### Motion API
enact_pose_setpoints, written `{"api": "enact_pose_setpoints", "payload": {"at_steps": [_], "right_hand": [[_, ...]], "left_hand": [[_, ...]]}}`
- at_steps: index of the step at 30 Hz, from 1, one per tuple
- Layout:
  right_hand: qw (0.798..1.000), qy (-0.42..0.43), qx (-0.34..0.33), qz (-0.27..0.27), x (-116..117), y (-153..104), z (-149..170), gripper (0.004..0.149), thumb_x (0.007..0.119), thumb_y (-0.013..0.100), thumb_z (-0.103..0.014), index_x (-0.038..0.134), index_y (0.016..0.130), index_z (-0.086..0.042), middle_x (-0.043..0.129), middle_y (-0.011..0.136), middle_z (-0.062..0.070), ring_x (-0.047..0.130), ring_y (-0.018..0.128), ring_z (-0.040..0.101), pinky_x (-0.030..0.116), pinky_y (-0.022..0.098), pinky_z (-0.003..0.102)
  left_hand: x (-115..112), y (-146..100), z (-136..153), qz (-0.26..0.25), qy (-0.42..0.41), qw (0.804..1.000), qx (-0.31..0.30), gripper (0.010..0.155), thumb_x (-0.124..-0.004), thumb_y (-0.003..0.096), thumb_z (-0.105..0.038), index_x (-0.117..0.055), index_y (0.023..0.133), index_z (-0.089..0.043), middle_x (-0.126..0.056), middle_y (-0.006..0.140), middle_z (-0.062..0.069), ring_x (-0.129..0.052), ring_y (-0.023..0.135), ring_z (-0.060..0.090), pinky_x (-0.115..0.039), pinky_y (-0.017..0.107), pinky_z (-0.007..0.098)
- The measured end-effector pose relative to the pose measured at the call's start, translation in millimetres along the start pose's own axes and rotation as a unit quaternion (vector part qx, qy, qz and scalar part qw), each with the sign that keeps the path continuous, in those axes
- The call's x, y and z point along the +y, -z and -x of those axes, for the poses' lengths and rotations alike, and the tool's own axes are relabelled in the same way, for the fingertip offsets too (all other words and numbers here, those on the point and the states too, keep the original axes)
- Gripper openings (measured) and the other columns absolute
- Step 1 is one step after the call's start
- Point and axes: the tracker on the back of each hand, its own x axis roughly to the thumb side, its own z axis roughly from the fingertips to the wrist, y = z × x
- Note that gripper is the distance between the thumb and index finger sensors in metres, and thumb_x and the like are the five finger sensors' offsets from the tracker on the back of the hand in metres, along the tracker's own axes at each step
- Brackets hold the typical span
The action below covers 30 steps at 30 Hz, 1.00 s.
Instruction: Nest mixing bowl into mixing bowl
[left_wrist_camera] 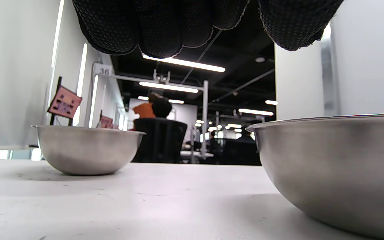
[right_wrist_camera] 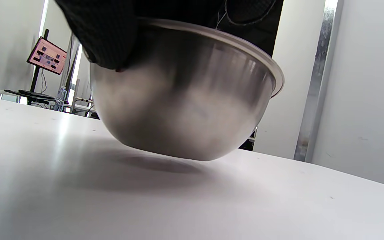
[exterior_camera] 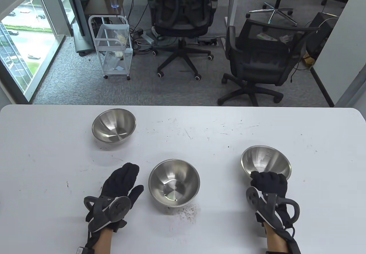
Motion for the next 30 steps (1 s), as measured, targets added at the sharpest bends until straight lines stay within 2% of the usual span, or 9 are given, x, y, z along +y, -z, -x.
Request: {"api": "enact_pose_setpoints", "payload": {"at_steps": [13, 22, 30], "right_hand": [[0.994, 0.033, -0.071, 0.075, -38, -8, -57, 0.029, 0.091, 0.045, -0.036, 0.089, 0.074, -0.04, 0.103, 0.071, -0.018, 0.097, 0.075, 0.019, 0.066, 0.069, 0.054], [0.971, 0.107, -0.166, 0.133, -72, -35, -110, 0.03, 0.09, 0.045, -0.037, 0.088, 0.074, -0.041, 0.103, 0.072, -0.019, 0.097, 0.076, 0.018, 0.066, 0.069, 0.054], [0.953, 0.106, -0.235, 0.159, -82, -61, -144, 0.03, 0.089, 0.045, -0.038, 0.087, 0.074, -0.042, 0.102, 0.072, -0.02, 0.096, 0.077, 0.017, 0.066, 0.069, 0.053]], "left_hand": [[0, 0, -1, 0.0, -0.007, 1.0, -0.001, 0.075, -0.074, 0.0494, -0.057, -0.051, 0.115, -0.029, -0.064, 0.118, 0.003, -0.076, 0.101, 0.027, -0.076, 0.069, 0.051], [1, 0, 0, -0.001, -0.009, 1.0, 0.001, 0.075, -0.074, 0.0496, -0.057, -0.051, 0.115, -0.029, -0.064, 0.119, 0.003, -0.076, 0.101, 0.027, -0.076, 0.069, 0.051], [1, 1, -1, -0.003, -0.007, 1.0, -0.001, 0.074, -0.074, 0.0496, -0.057, -0.051, 0.114, -0.029, -0.064, 0.118, 0.003, -0.076, 0.101, 0.027, -0.076, 0.069, 0.051]]}}
